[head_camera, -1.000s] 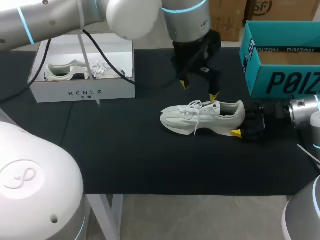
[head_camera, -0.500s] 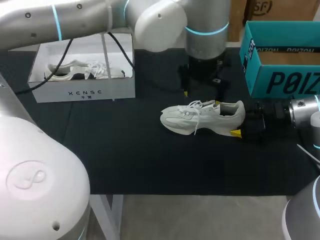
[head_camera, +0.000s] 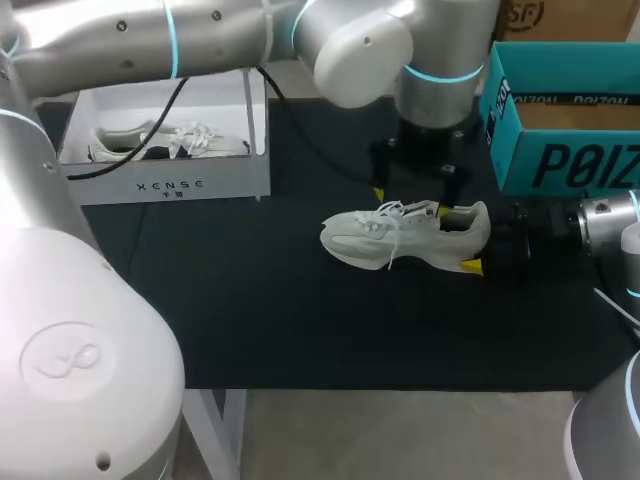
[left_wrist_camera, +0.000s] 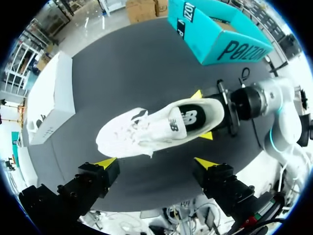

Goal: Take the shoe out of the shoebox, open the shoe tongue, remove and reinsert the insole, then place the shoe into the shoebox

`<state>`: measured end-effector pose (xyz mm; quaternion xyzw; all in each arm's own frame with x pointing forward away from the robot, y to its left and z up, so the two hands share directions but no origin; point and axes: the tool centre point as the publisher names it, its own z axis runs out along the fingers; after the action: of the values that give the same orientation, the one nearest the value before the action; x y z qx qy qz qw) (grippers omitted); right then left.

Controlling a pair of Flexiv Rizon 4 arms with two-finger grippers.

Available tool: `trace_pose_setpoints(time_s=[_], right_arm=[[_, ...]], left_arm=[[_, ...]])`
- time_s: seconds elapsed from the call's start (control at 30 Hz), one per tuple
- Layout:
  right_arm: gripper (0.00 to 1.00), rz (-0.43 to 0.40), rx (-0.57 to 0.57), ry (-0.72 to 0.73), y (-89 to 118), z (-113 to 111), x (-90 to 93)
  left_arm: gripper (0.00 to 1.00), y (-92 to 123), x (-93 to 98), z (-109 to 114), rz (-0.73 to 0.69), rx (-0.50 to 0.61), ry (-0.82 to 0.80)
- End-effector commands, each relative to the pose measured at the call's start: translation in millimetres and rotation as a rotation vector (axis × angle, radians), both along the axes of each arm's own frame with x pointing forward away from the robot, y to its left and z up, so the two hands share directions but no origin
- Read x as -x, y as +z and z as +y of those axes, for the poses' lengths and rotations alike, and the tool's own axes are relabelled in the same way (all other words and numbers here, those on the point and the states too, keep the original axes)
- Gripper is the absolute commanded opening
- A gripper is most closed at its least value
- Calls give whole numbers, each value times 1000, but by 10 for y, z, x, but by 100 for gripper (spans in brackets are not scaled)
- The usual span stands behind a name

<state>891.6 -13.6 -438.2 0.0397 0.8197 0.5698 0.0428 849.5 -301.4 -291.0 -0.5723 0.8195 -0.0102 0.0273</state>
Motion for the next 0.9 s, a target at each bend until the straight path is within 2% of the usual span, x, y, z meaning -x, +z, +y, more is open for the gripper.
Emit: trace_pose_setpoints(time_s=[0.03,0.4,0.67,0.9], right_arm=[[0,1,2,0,-71,36,-22],[0,1,2,0,-71,36,-22],[0,1,2,0,-71,36,-22],[0,1,2,0,-71,36,-22]], left_arm=[[100,-119,-95,-177,19,-40,6],[100,-272,-162,-378,37,-110,53],[100,-298,-196,-357,31,-176,116],[100,-360,-122,-280,61,-209,151]])
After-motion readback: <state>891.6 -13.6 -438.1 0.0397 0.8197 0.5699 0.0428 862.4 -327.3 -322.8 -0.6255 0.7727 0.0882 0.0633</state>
